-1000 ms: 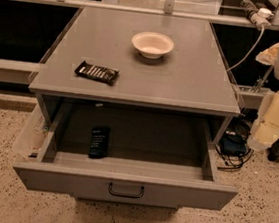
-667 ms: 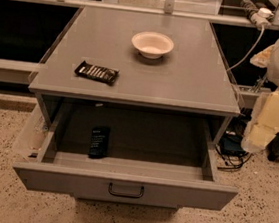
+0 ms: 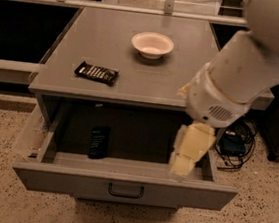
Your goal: Pick rxbar blueberry from top drawer and place on counter
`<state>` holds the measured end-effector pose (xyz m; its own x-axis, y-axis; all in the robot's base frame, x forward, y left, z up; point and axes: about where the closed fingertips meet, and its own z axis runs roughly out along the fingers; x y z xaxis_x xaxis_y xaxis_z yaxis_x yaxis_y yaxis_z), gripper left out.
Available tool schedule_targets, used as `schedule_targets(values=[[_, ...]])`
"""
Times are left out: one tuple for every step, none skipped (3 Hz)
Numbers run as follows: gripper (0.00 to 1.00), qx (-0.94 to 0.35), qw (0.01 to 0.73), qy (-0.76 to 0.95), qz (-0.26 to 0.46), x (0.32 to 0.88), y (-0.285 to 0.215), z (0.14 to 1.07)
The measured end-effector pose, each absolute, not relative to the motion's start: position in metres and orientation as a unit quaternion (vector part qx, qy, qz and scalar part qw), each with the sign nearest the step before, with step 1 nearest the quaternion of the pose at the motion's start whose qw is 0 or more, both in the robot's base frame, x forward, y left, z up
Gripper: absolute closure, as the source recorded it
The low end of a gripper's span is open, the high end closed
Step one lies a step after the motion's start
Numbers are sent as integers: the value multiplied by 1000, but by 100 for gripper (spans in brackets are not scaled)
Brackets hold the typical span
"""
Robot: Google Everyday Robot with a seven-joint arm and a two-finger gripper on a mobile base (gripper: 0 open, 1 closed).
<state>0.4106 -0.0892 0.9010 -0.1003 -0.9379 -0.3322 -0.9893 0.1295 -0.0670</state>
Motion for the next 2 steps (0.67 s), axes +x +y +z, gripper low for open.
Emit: schedule_targets(values=[[0,-658,171,724,113,410,-36,867],[0,-647,193,731,102,400,1,835]])
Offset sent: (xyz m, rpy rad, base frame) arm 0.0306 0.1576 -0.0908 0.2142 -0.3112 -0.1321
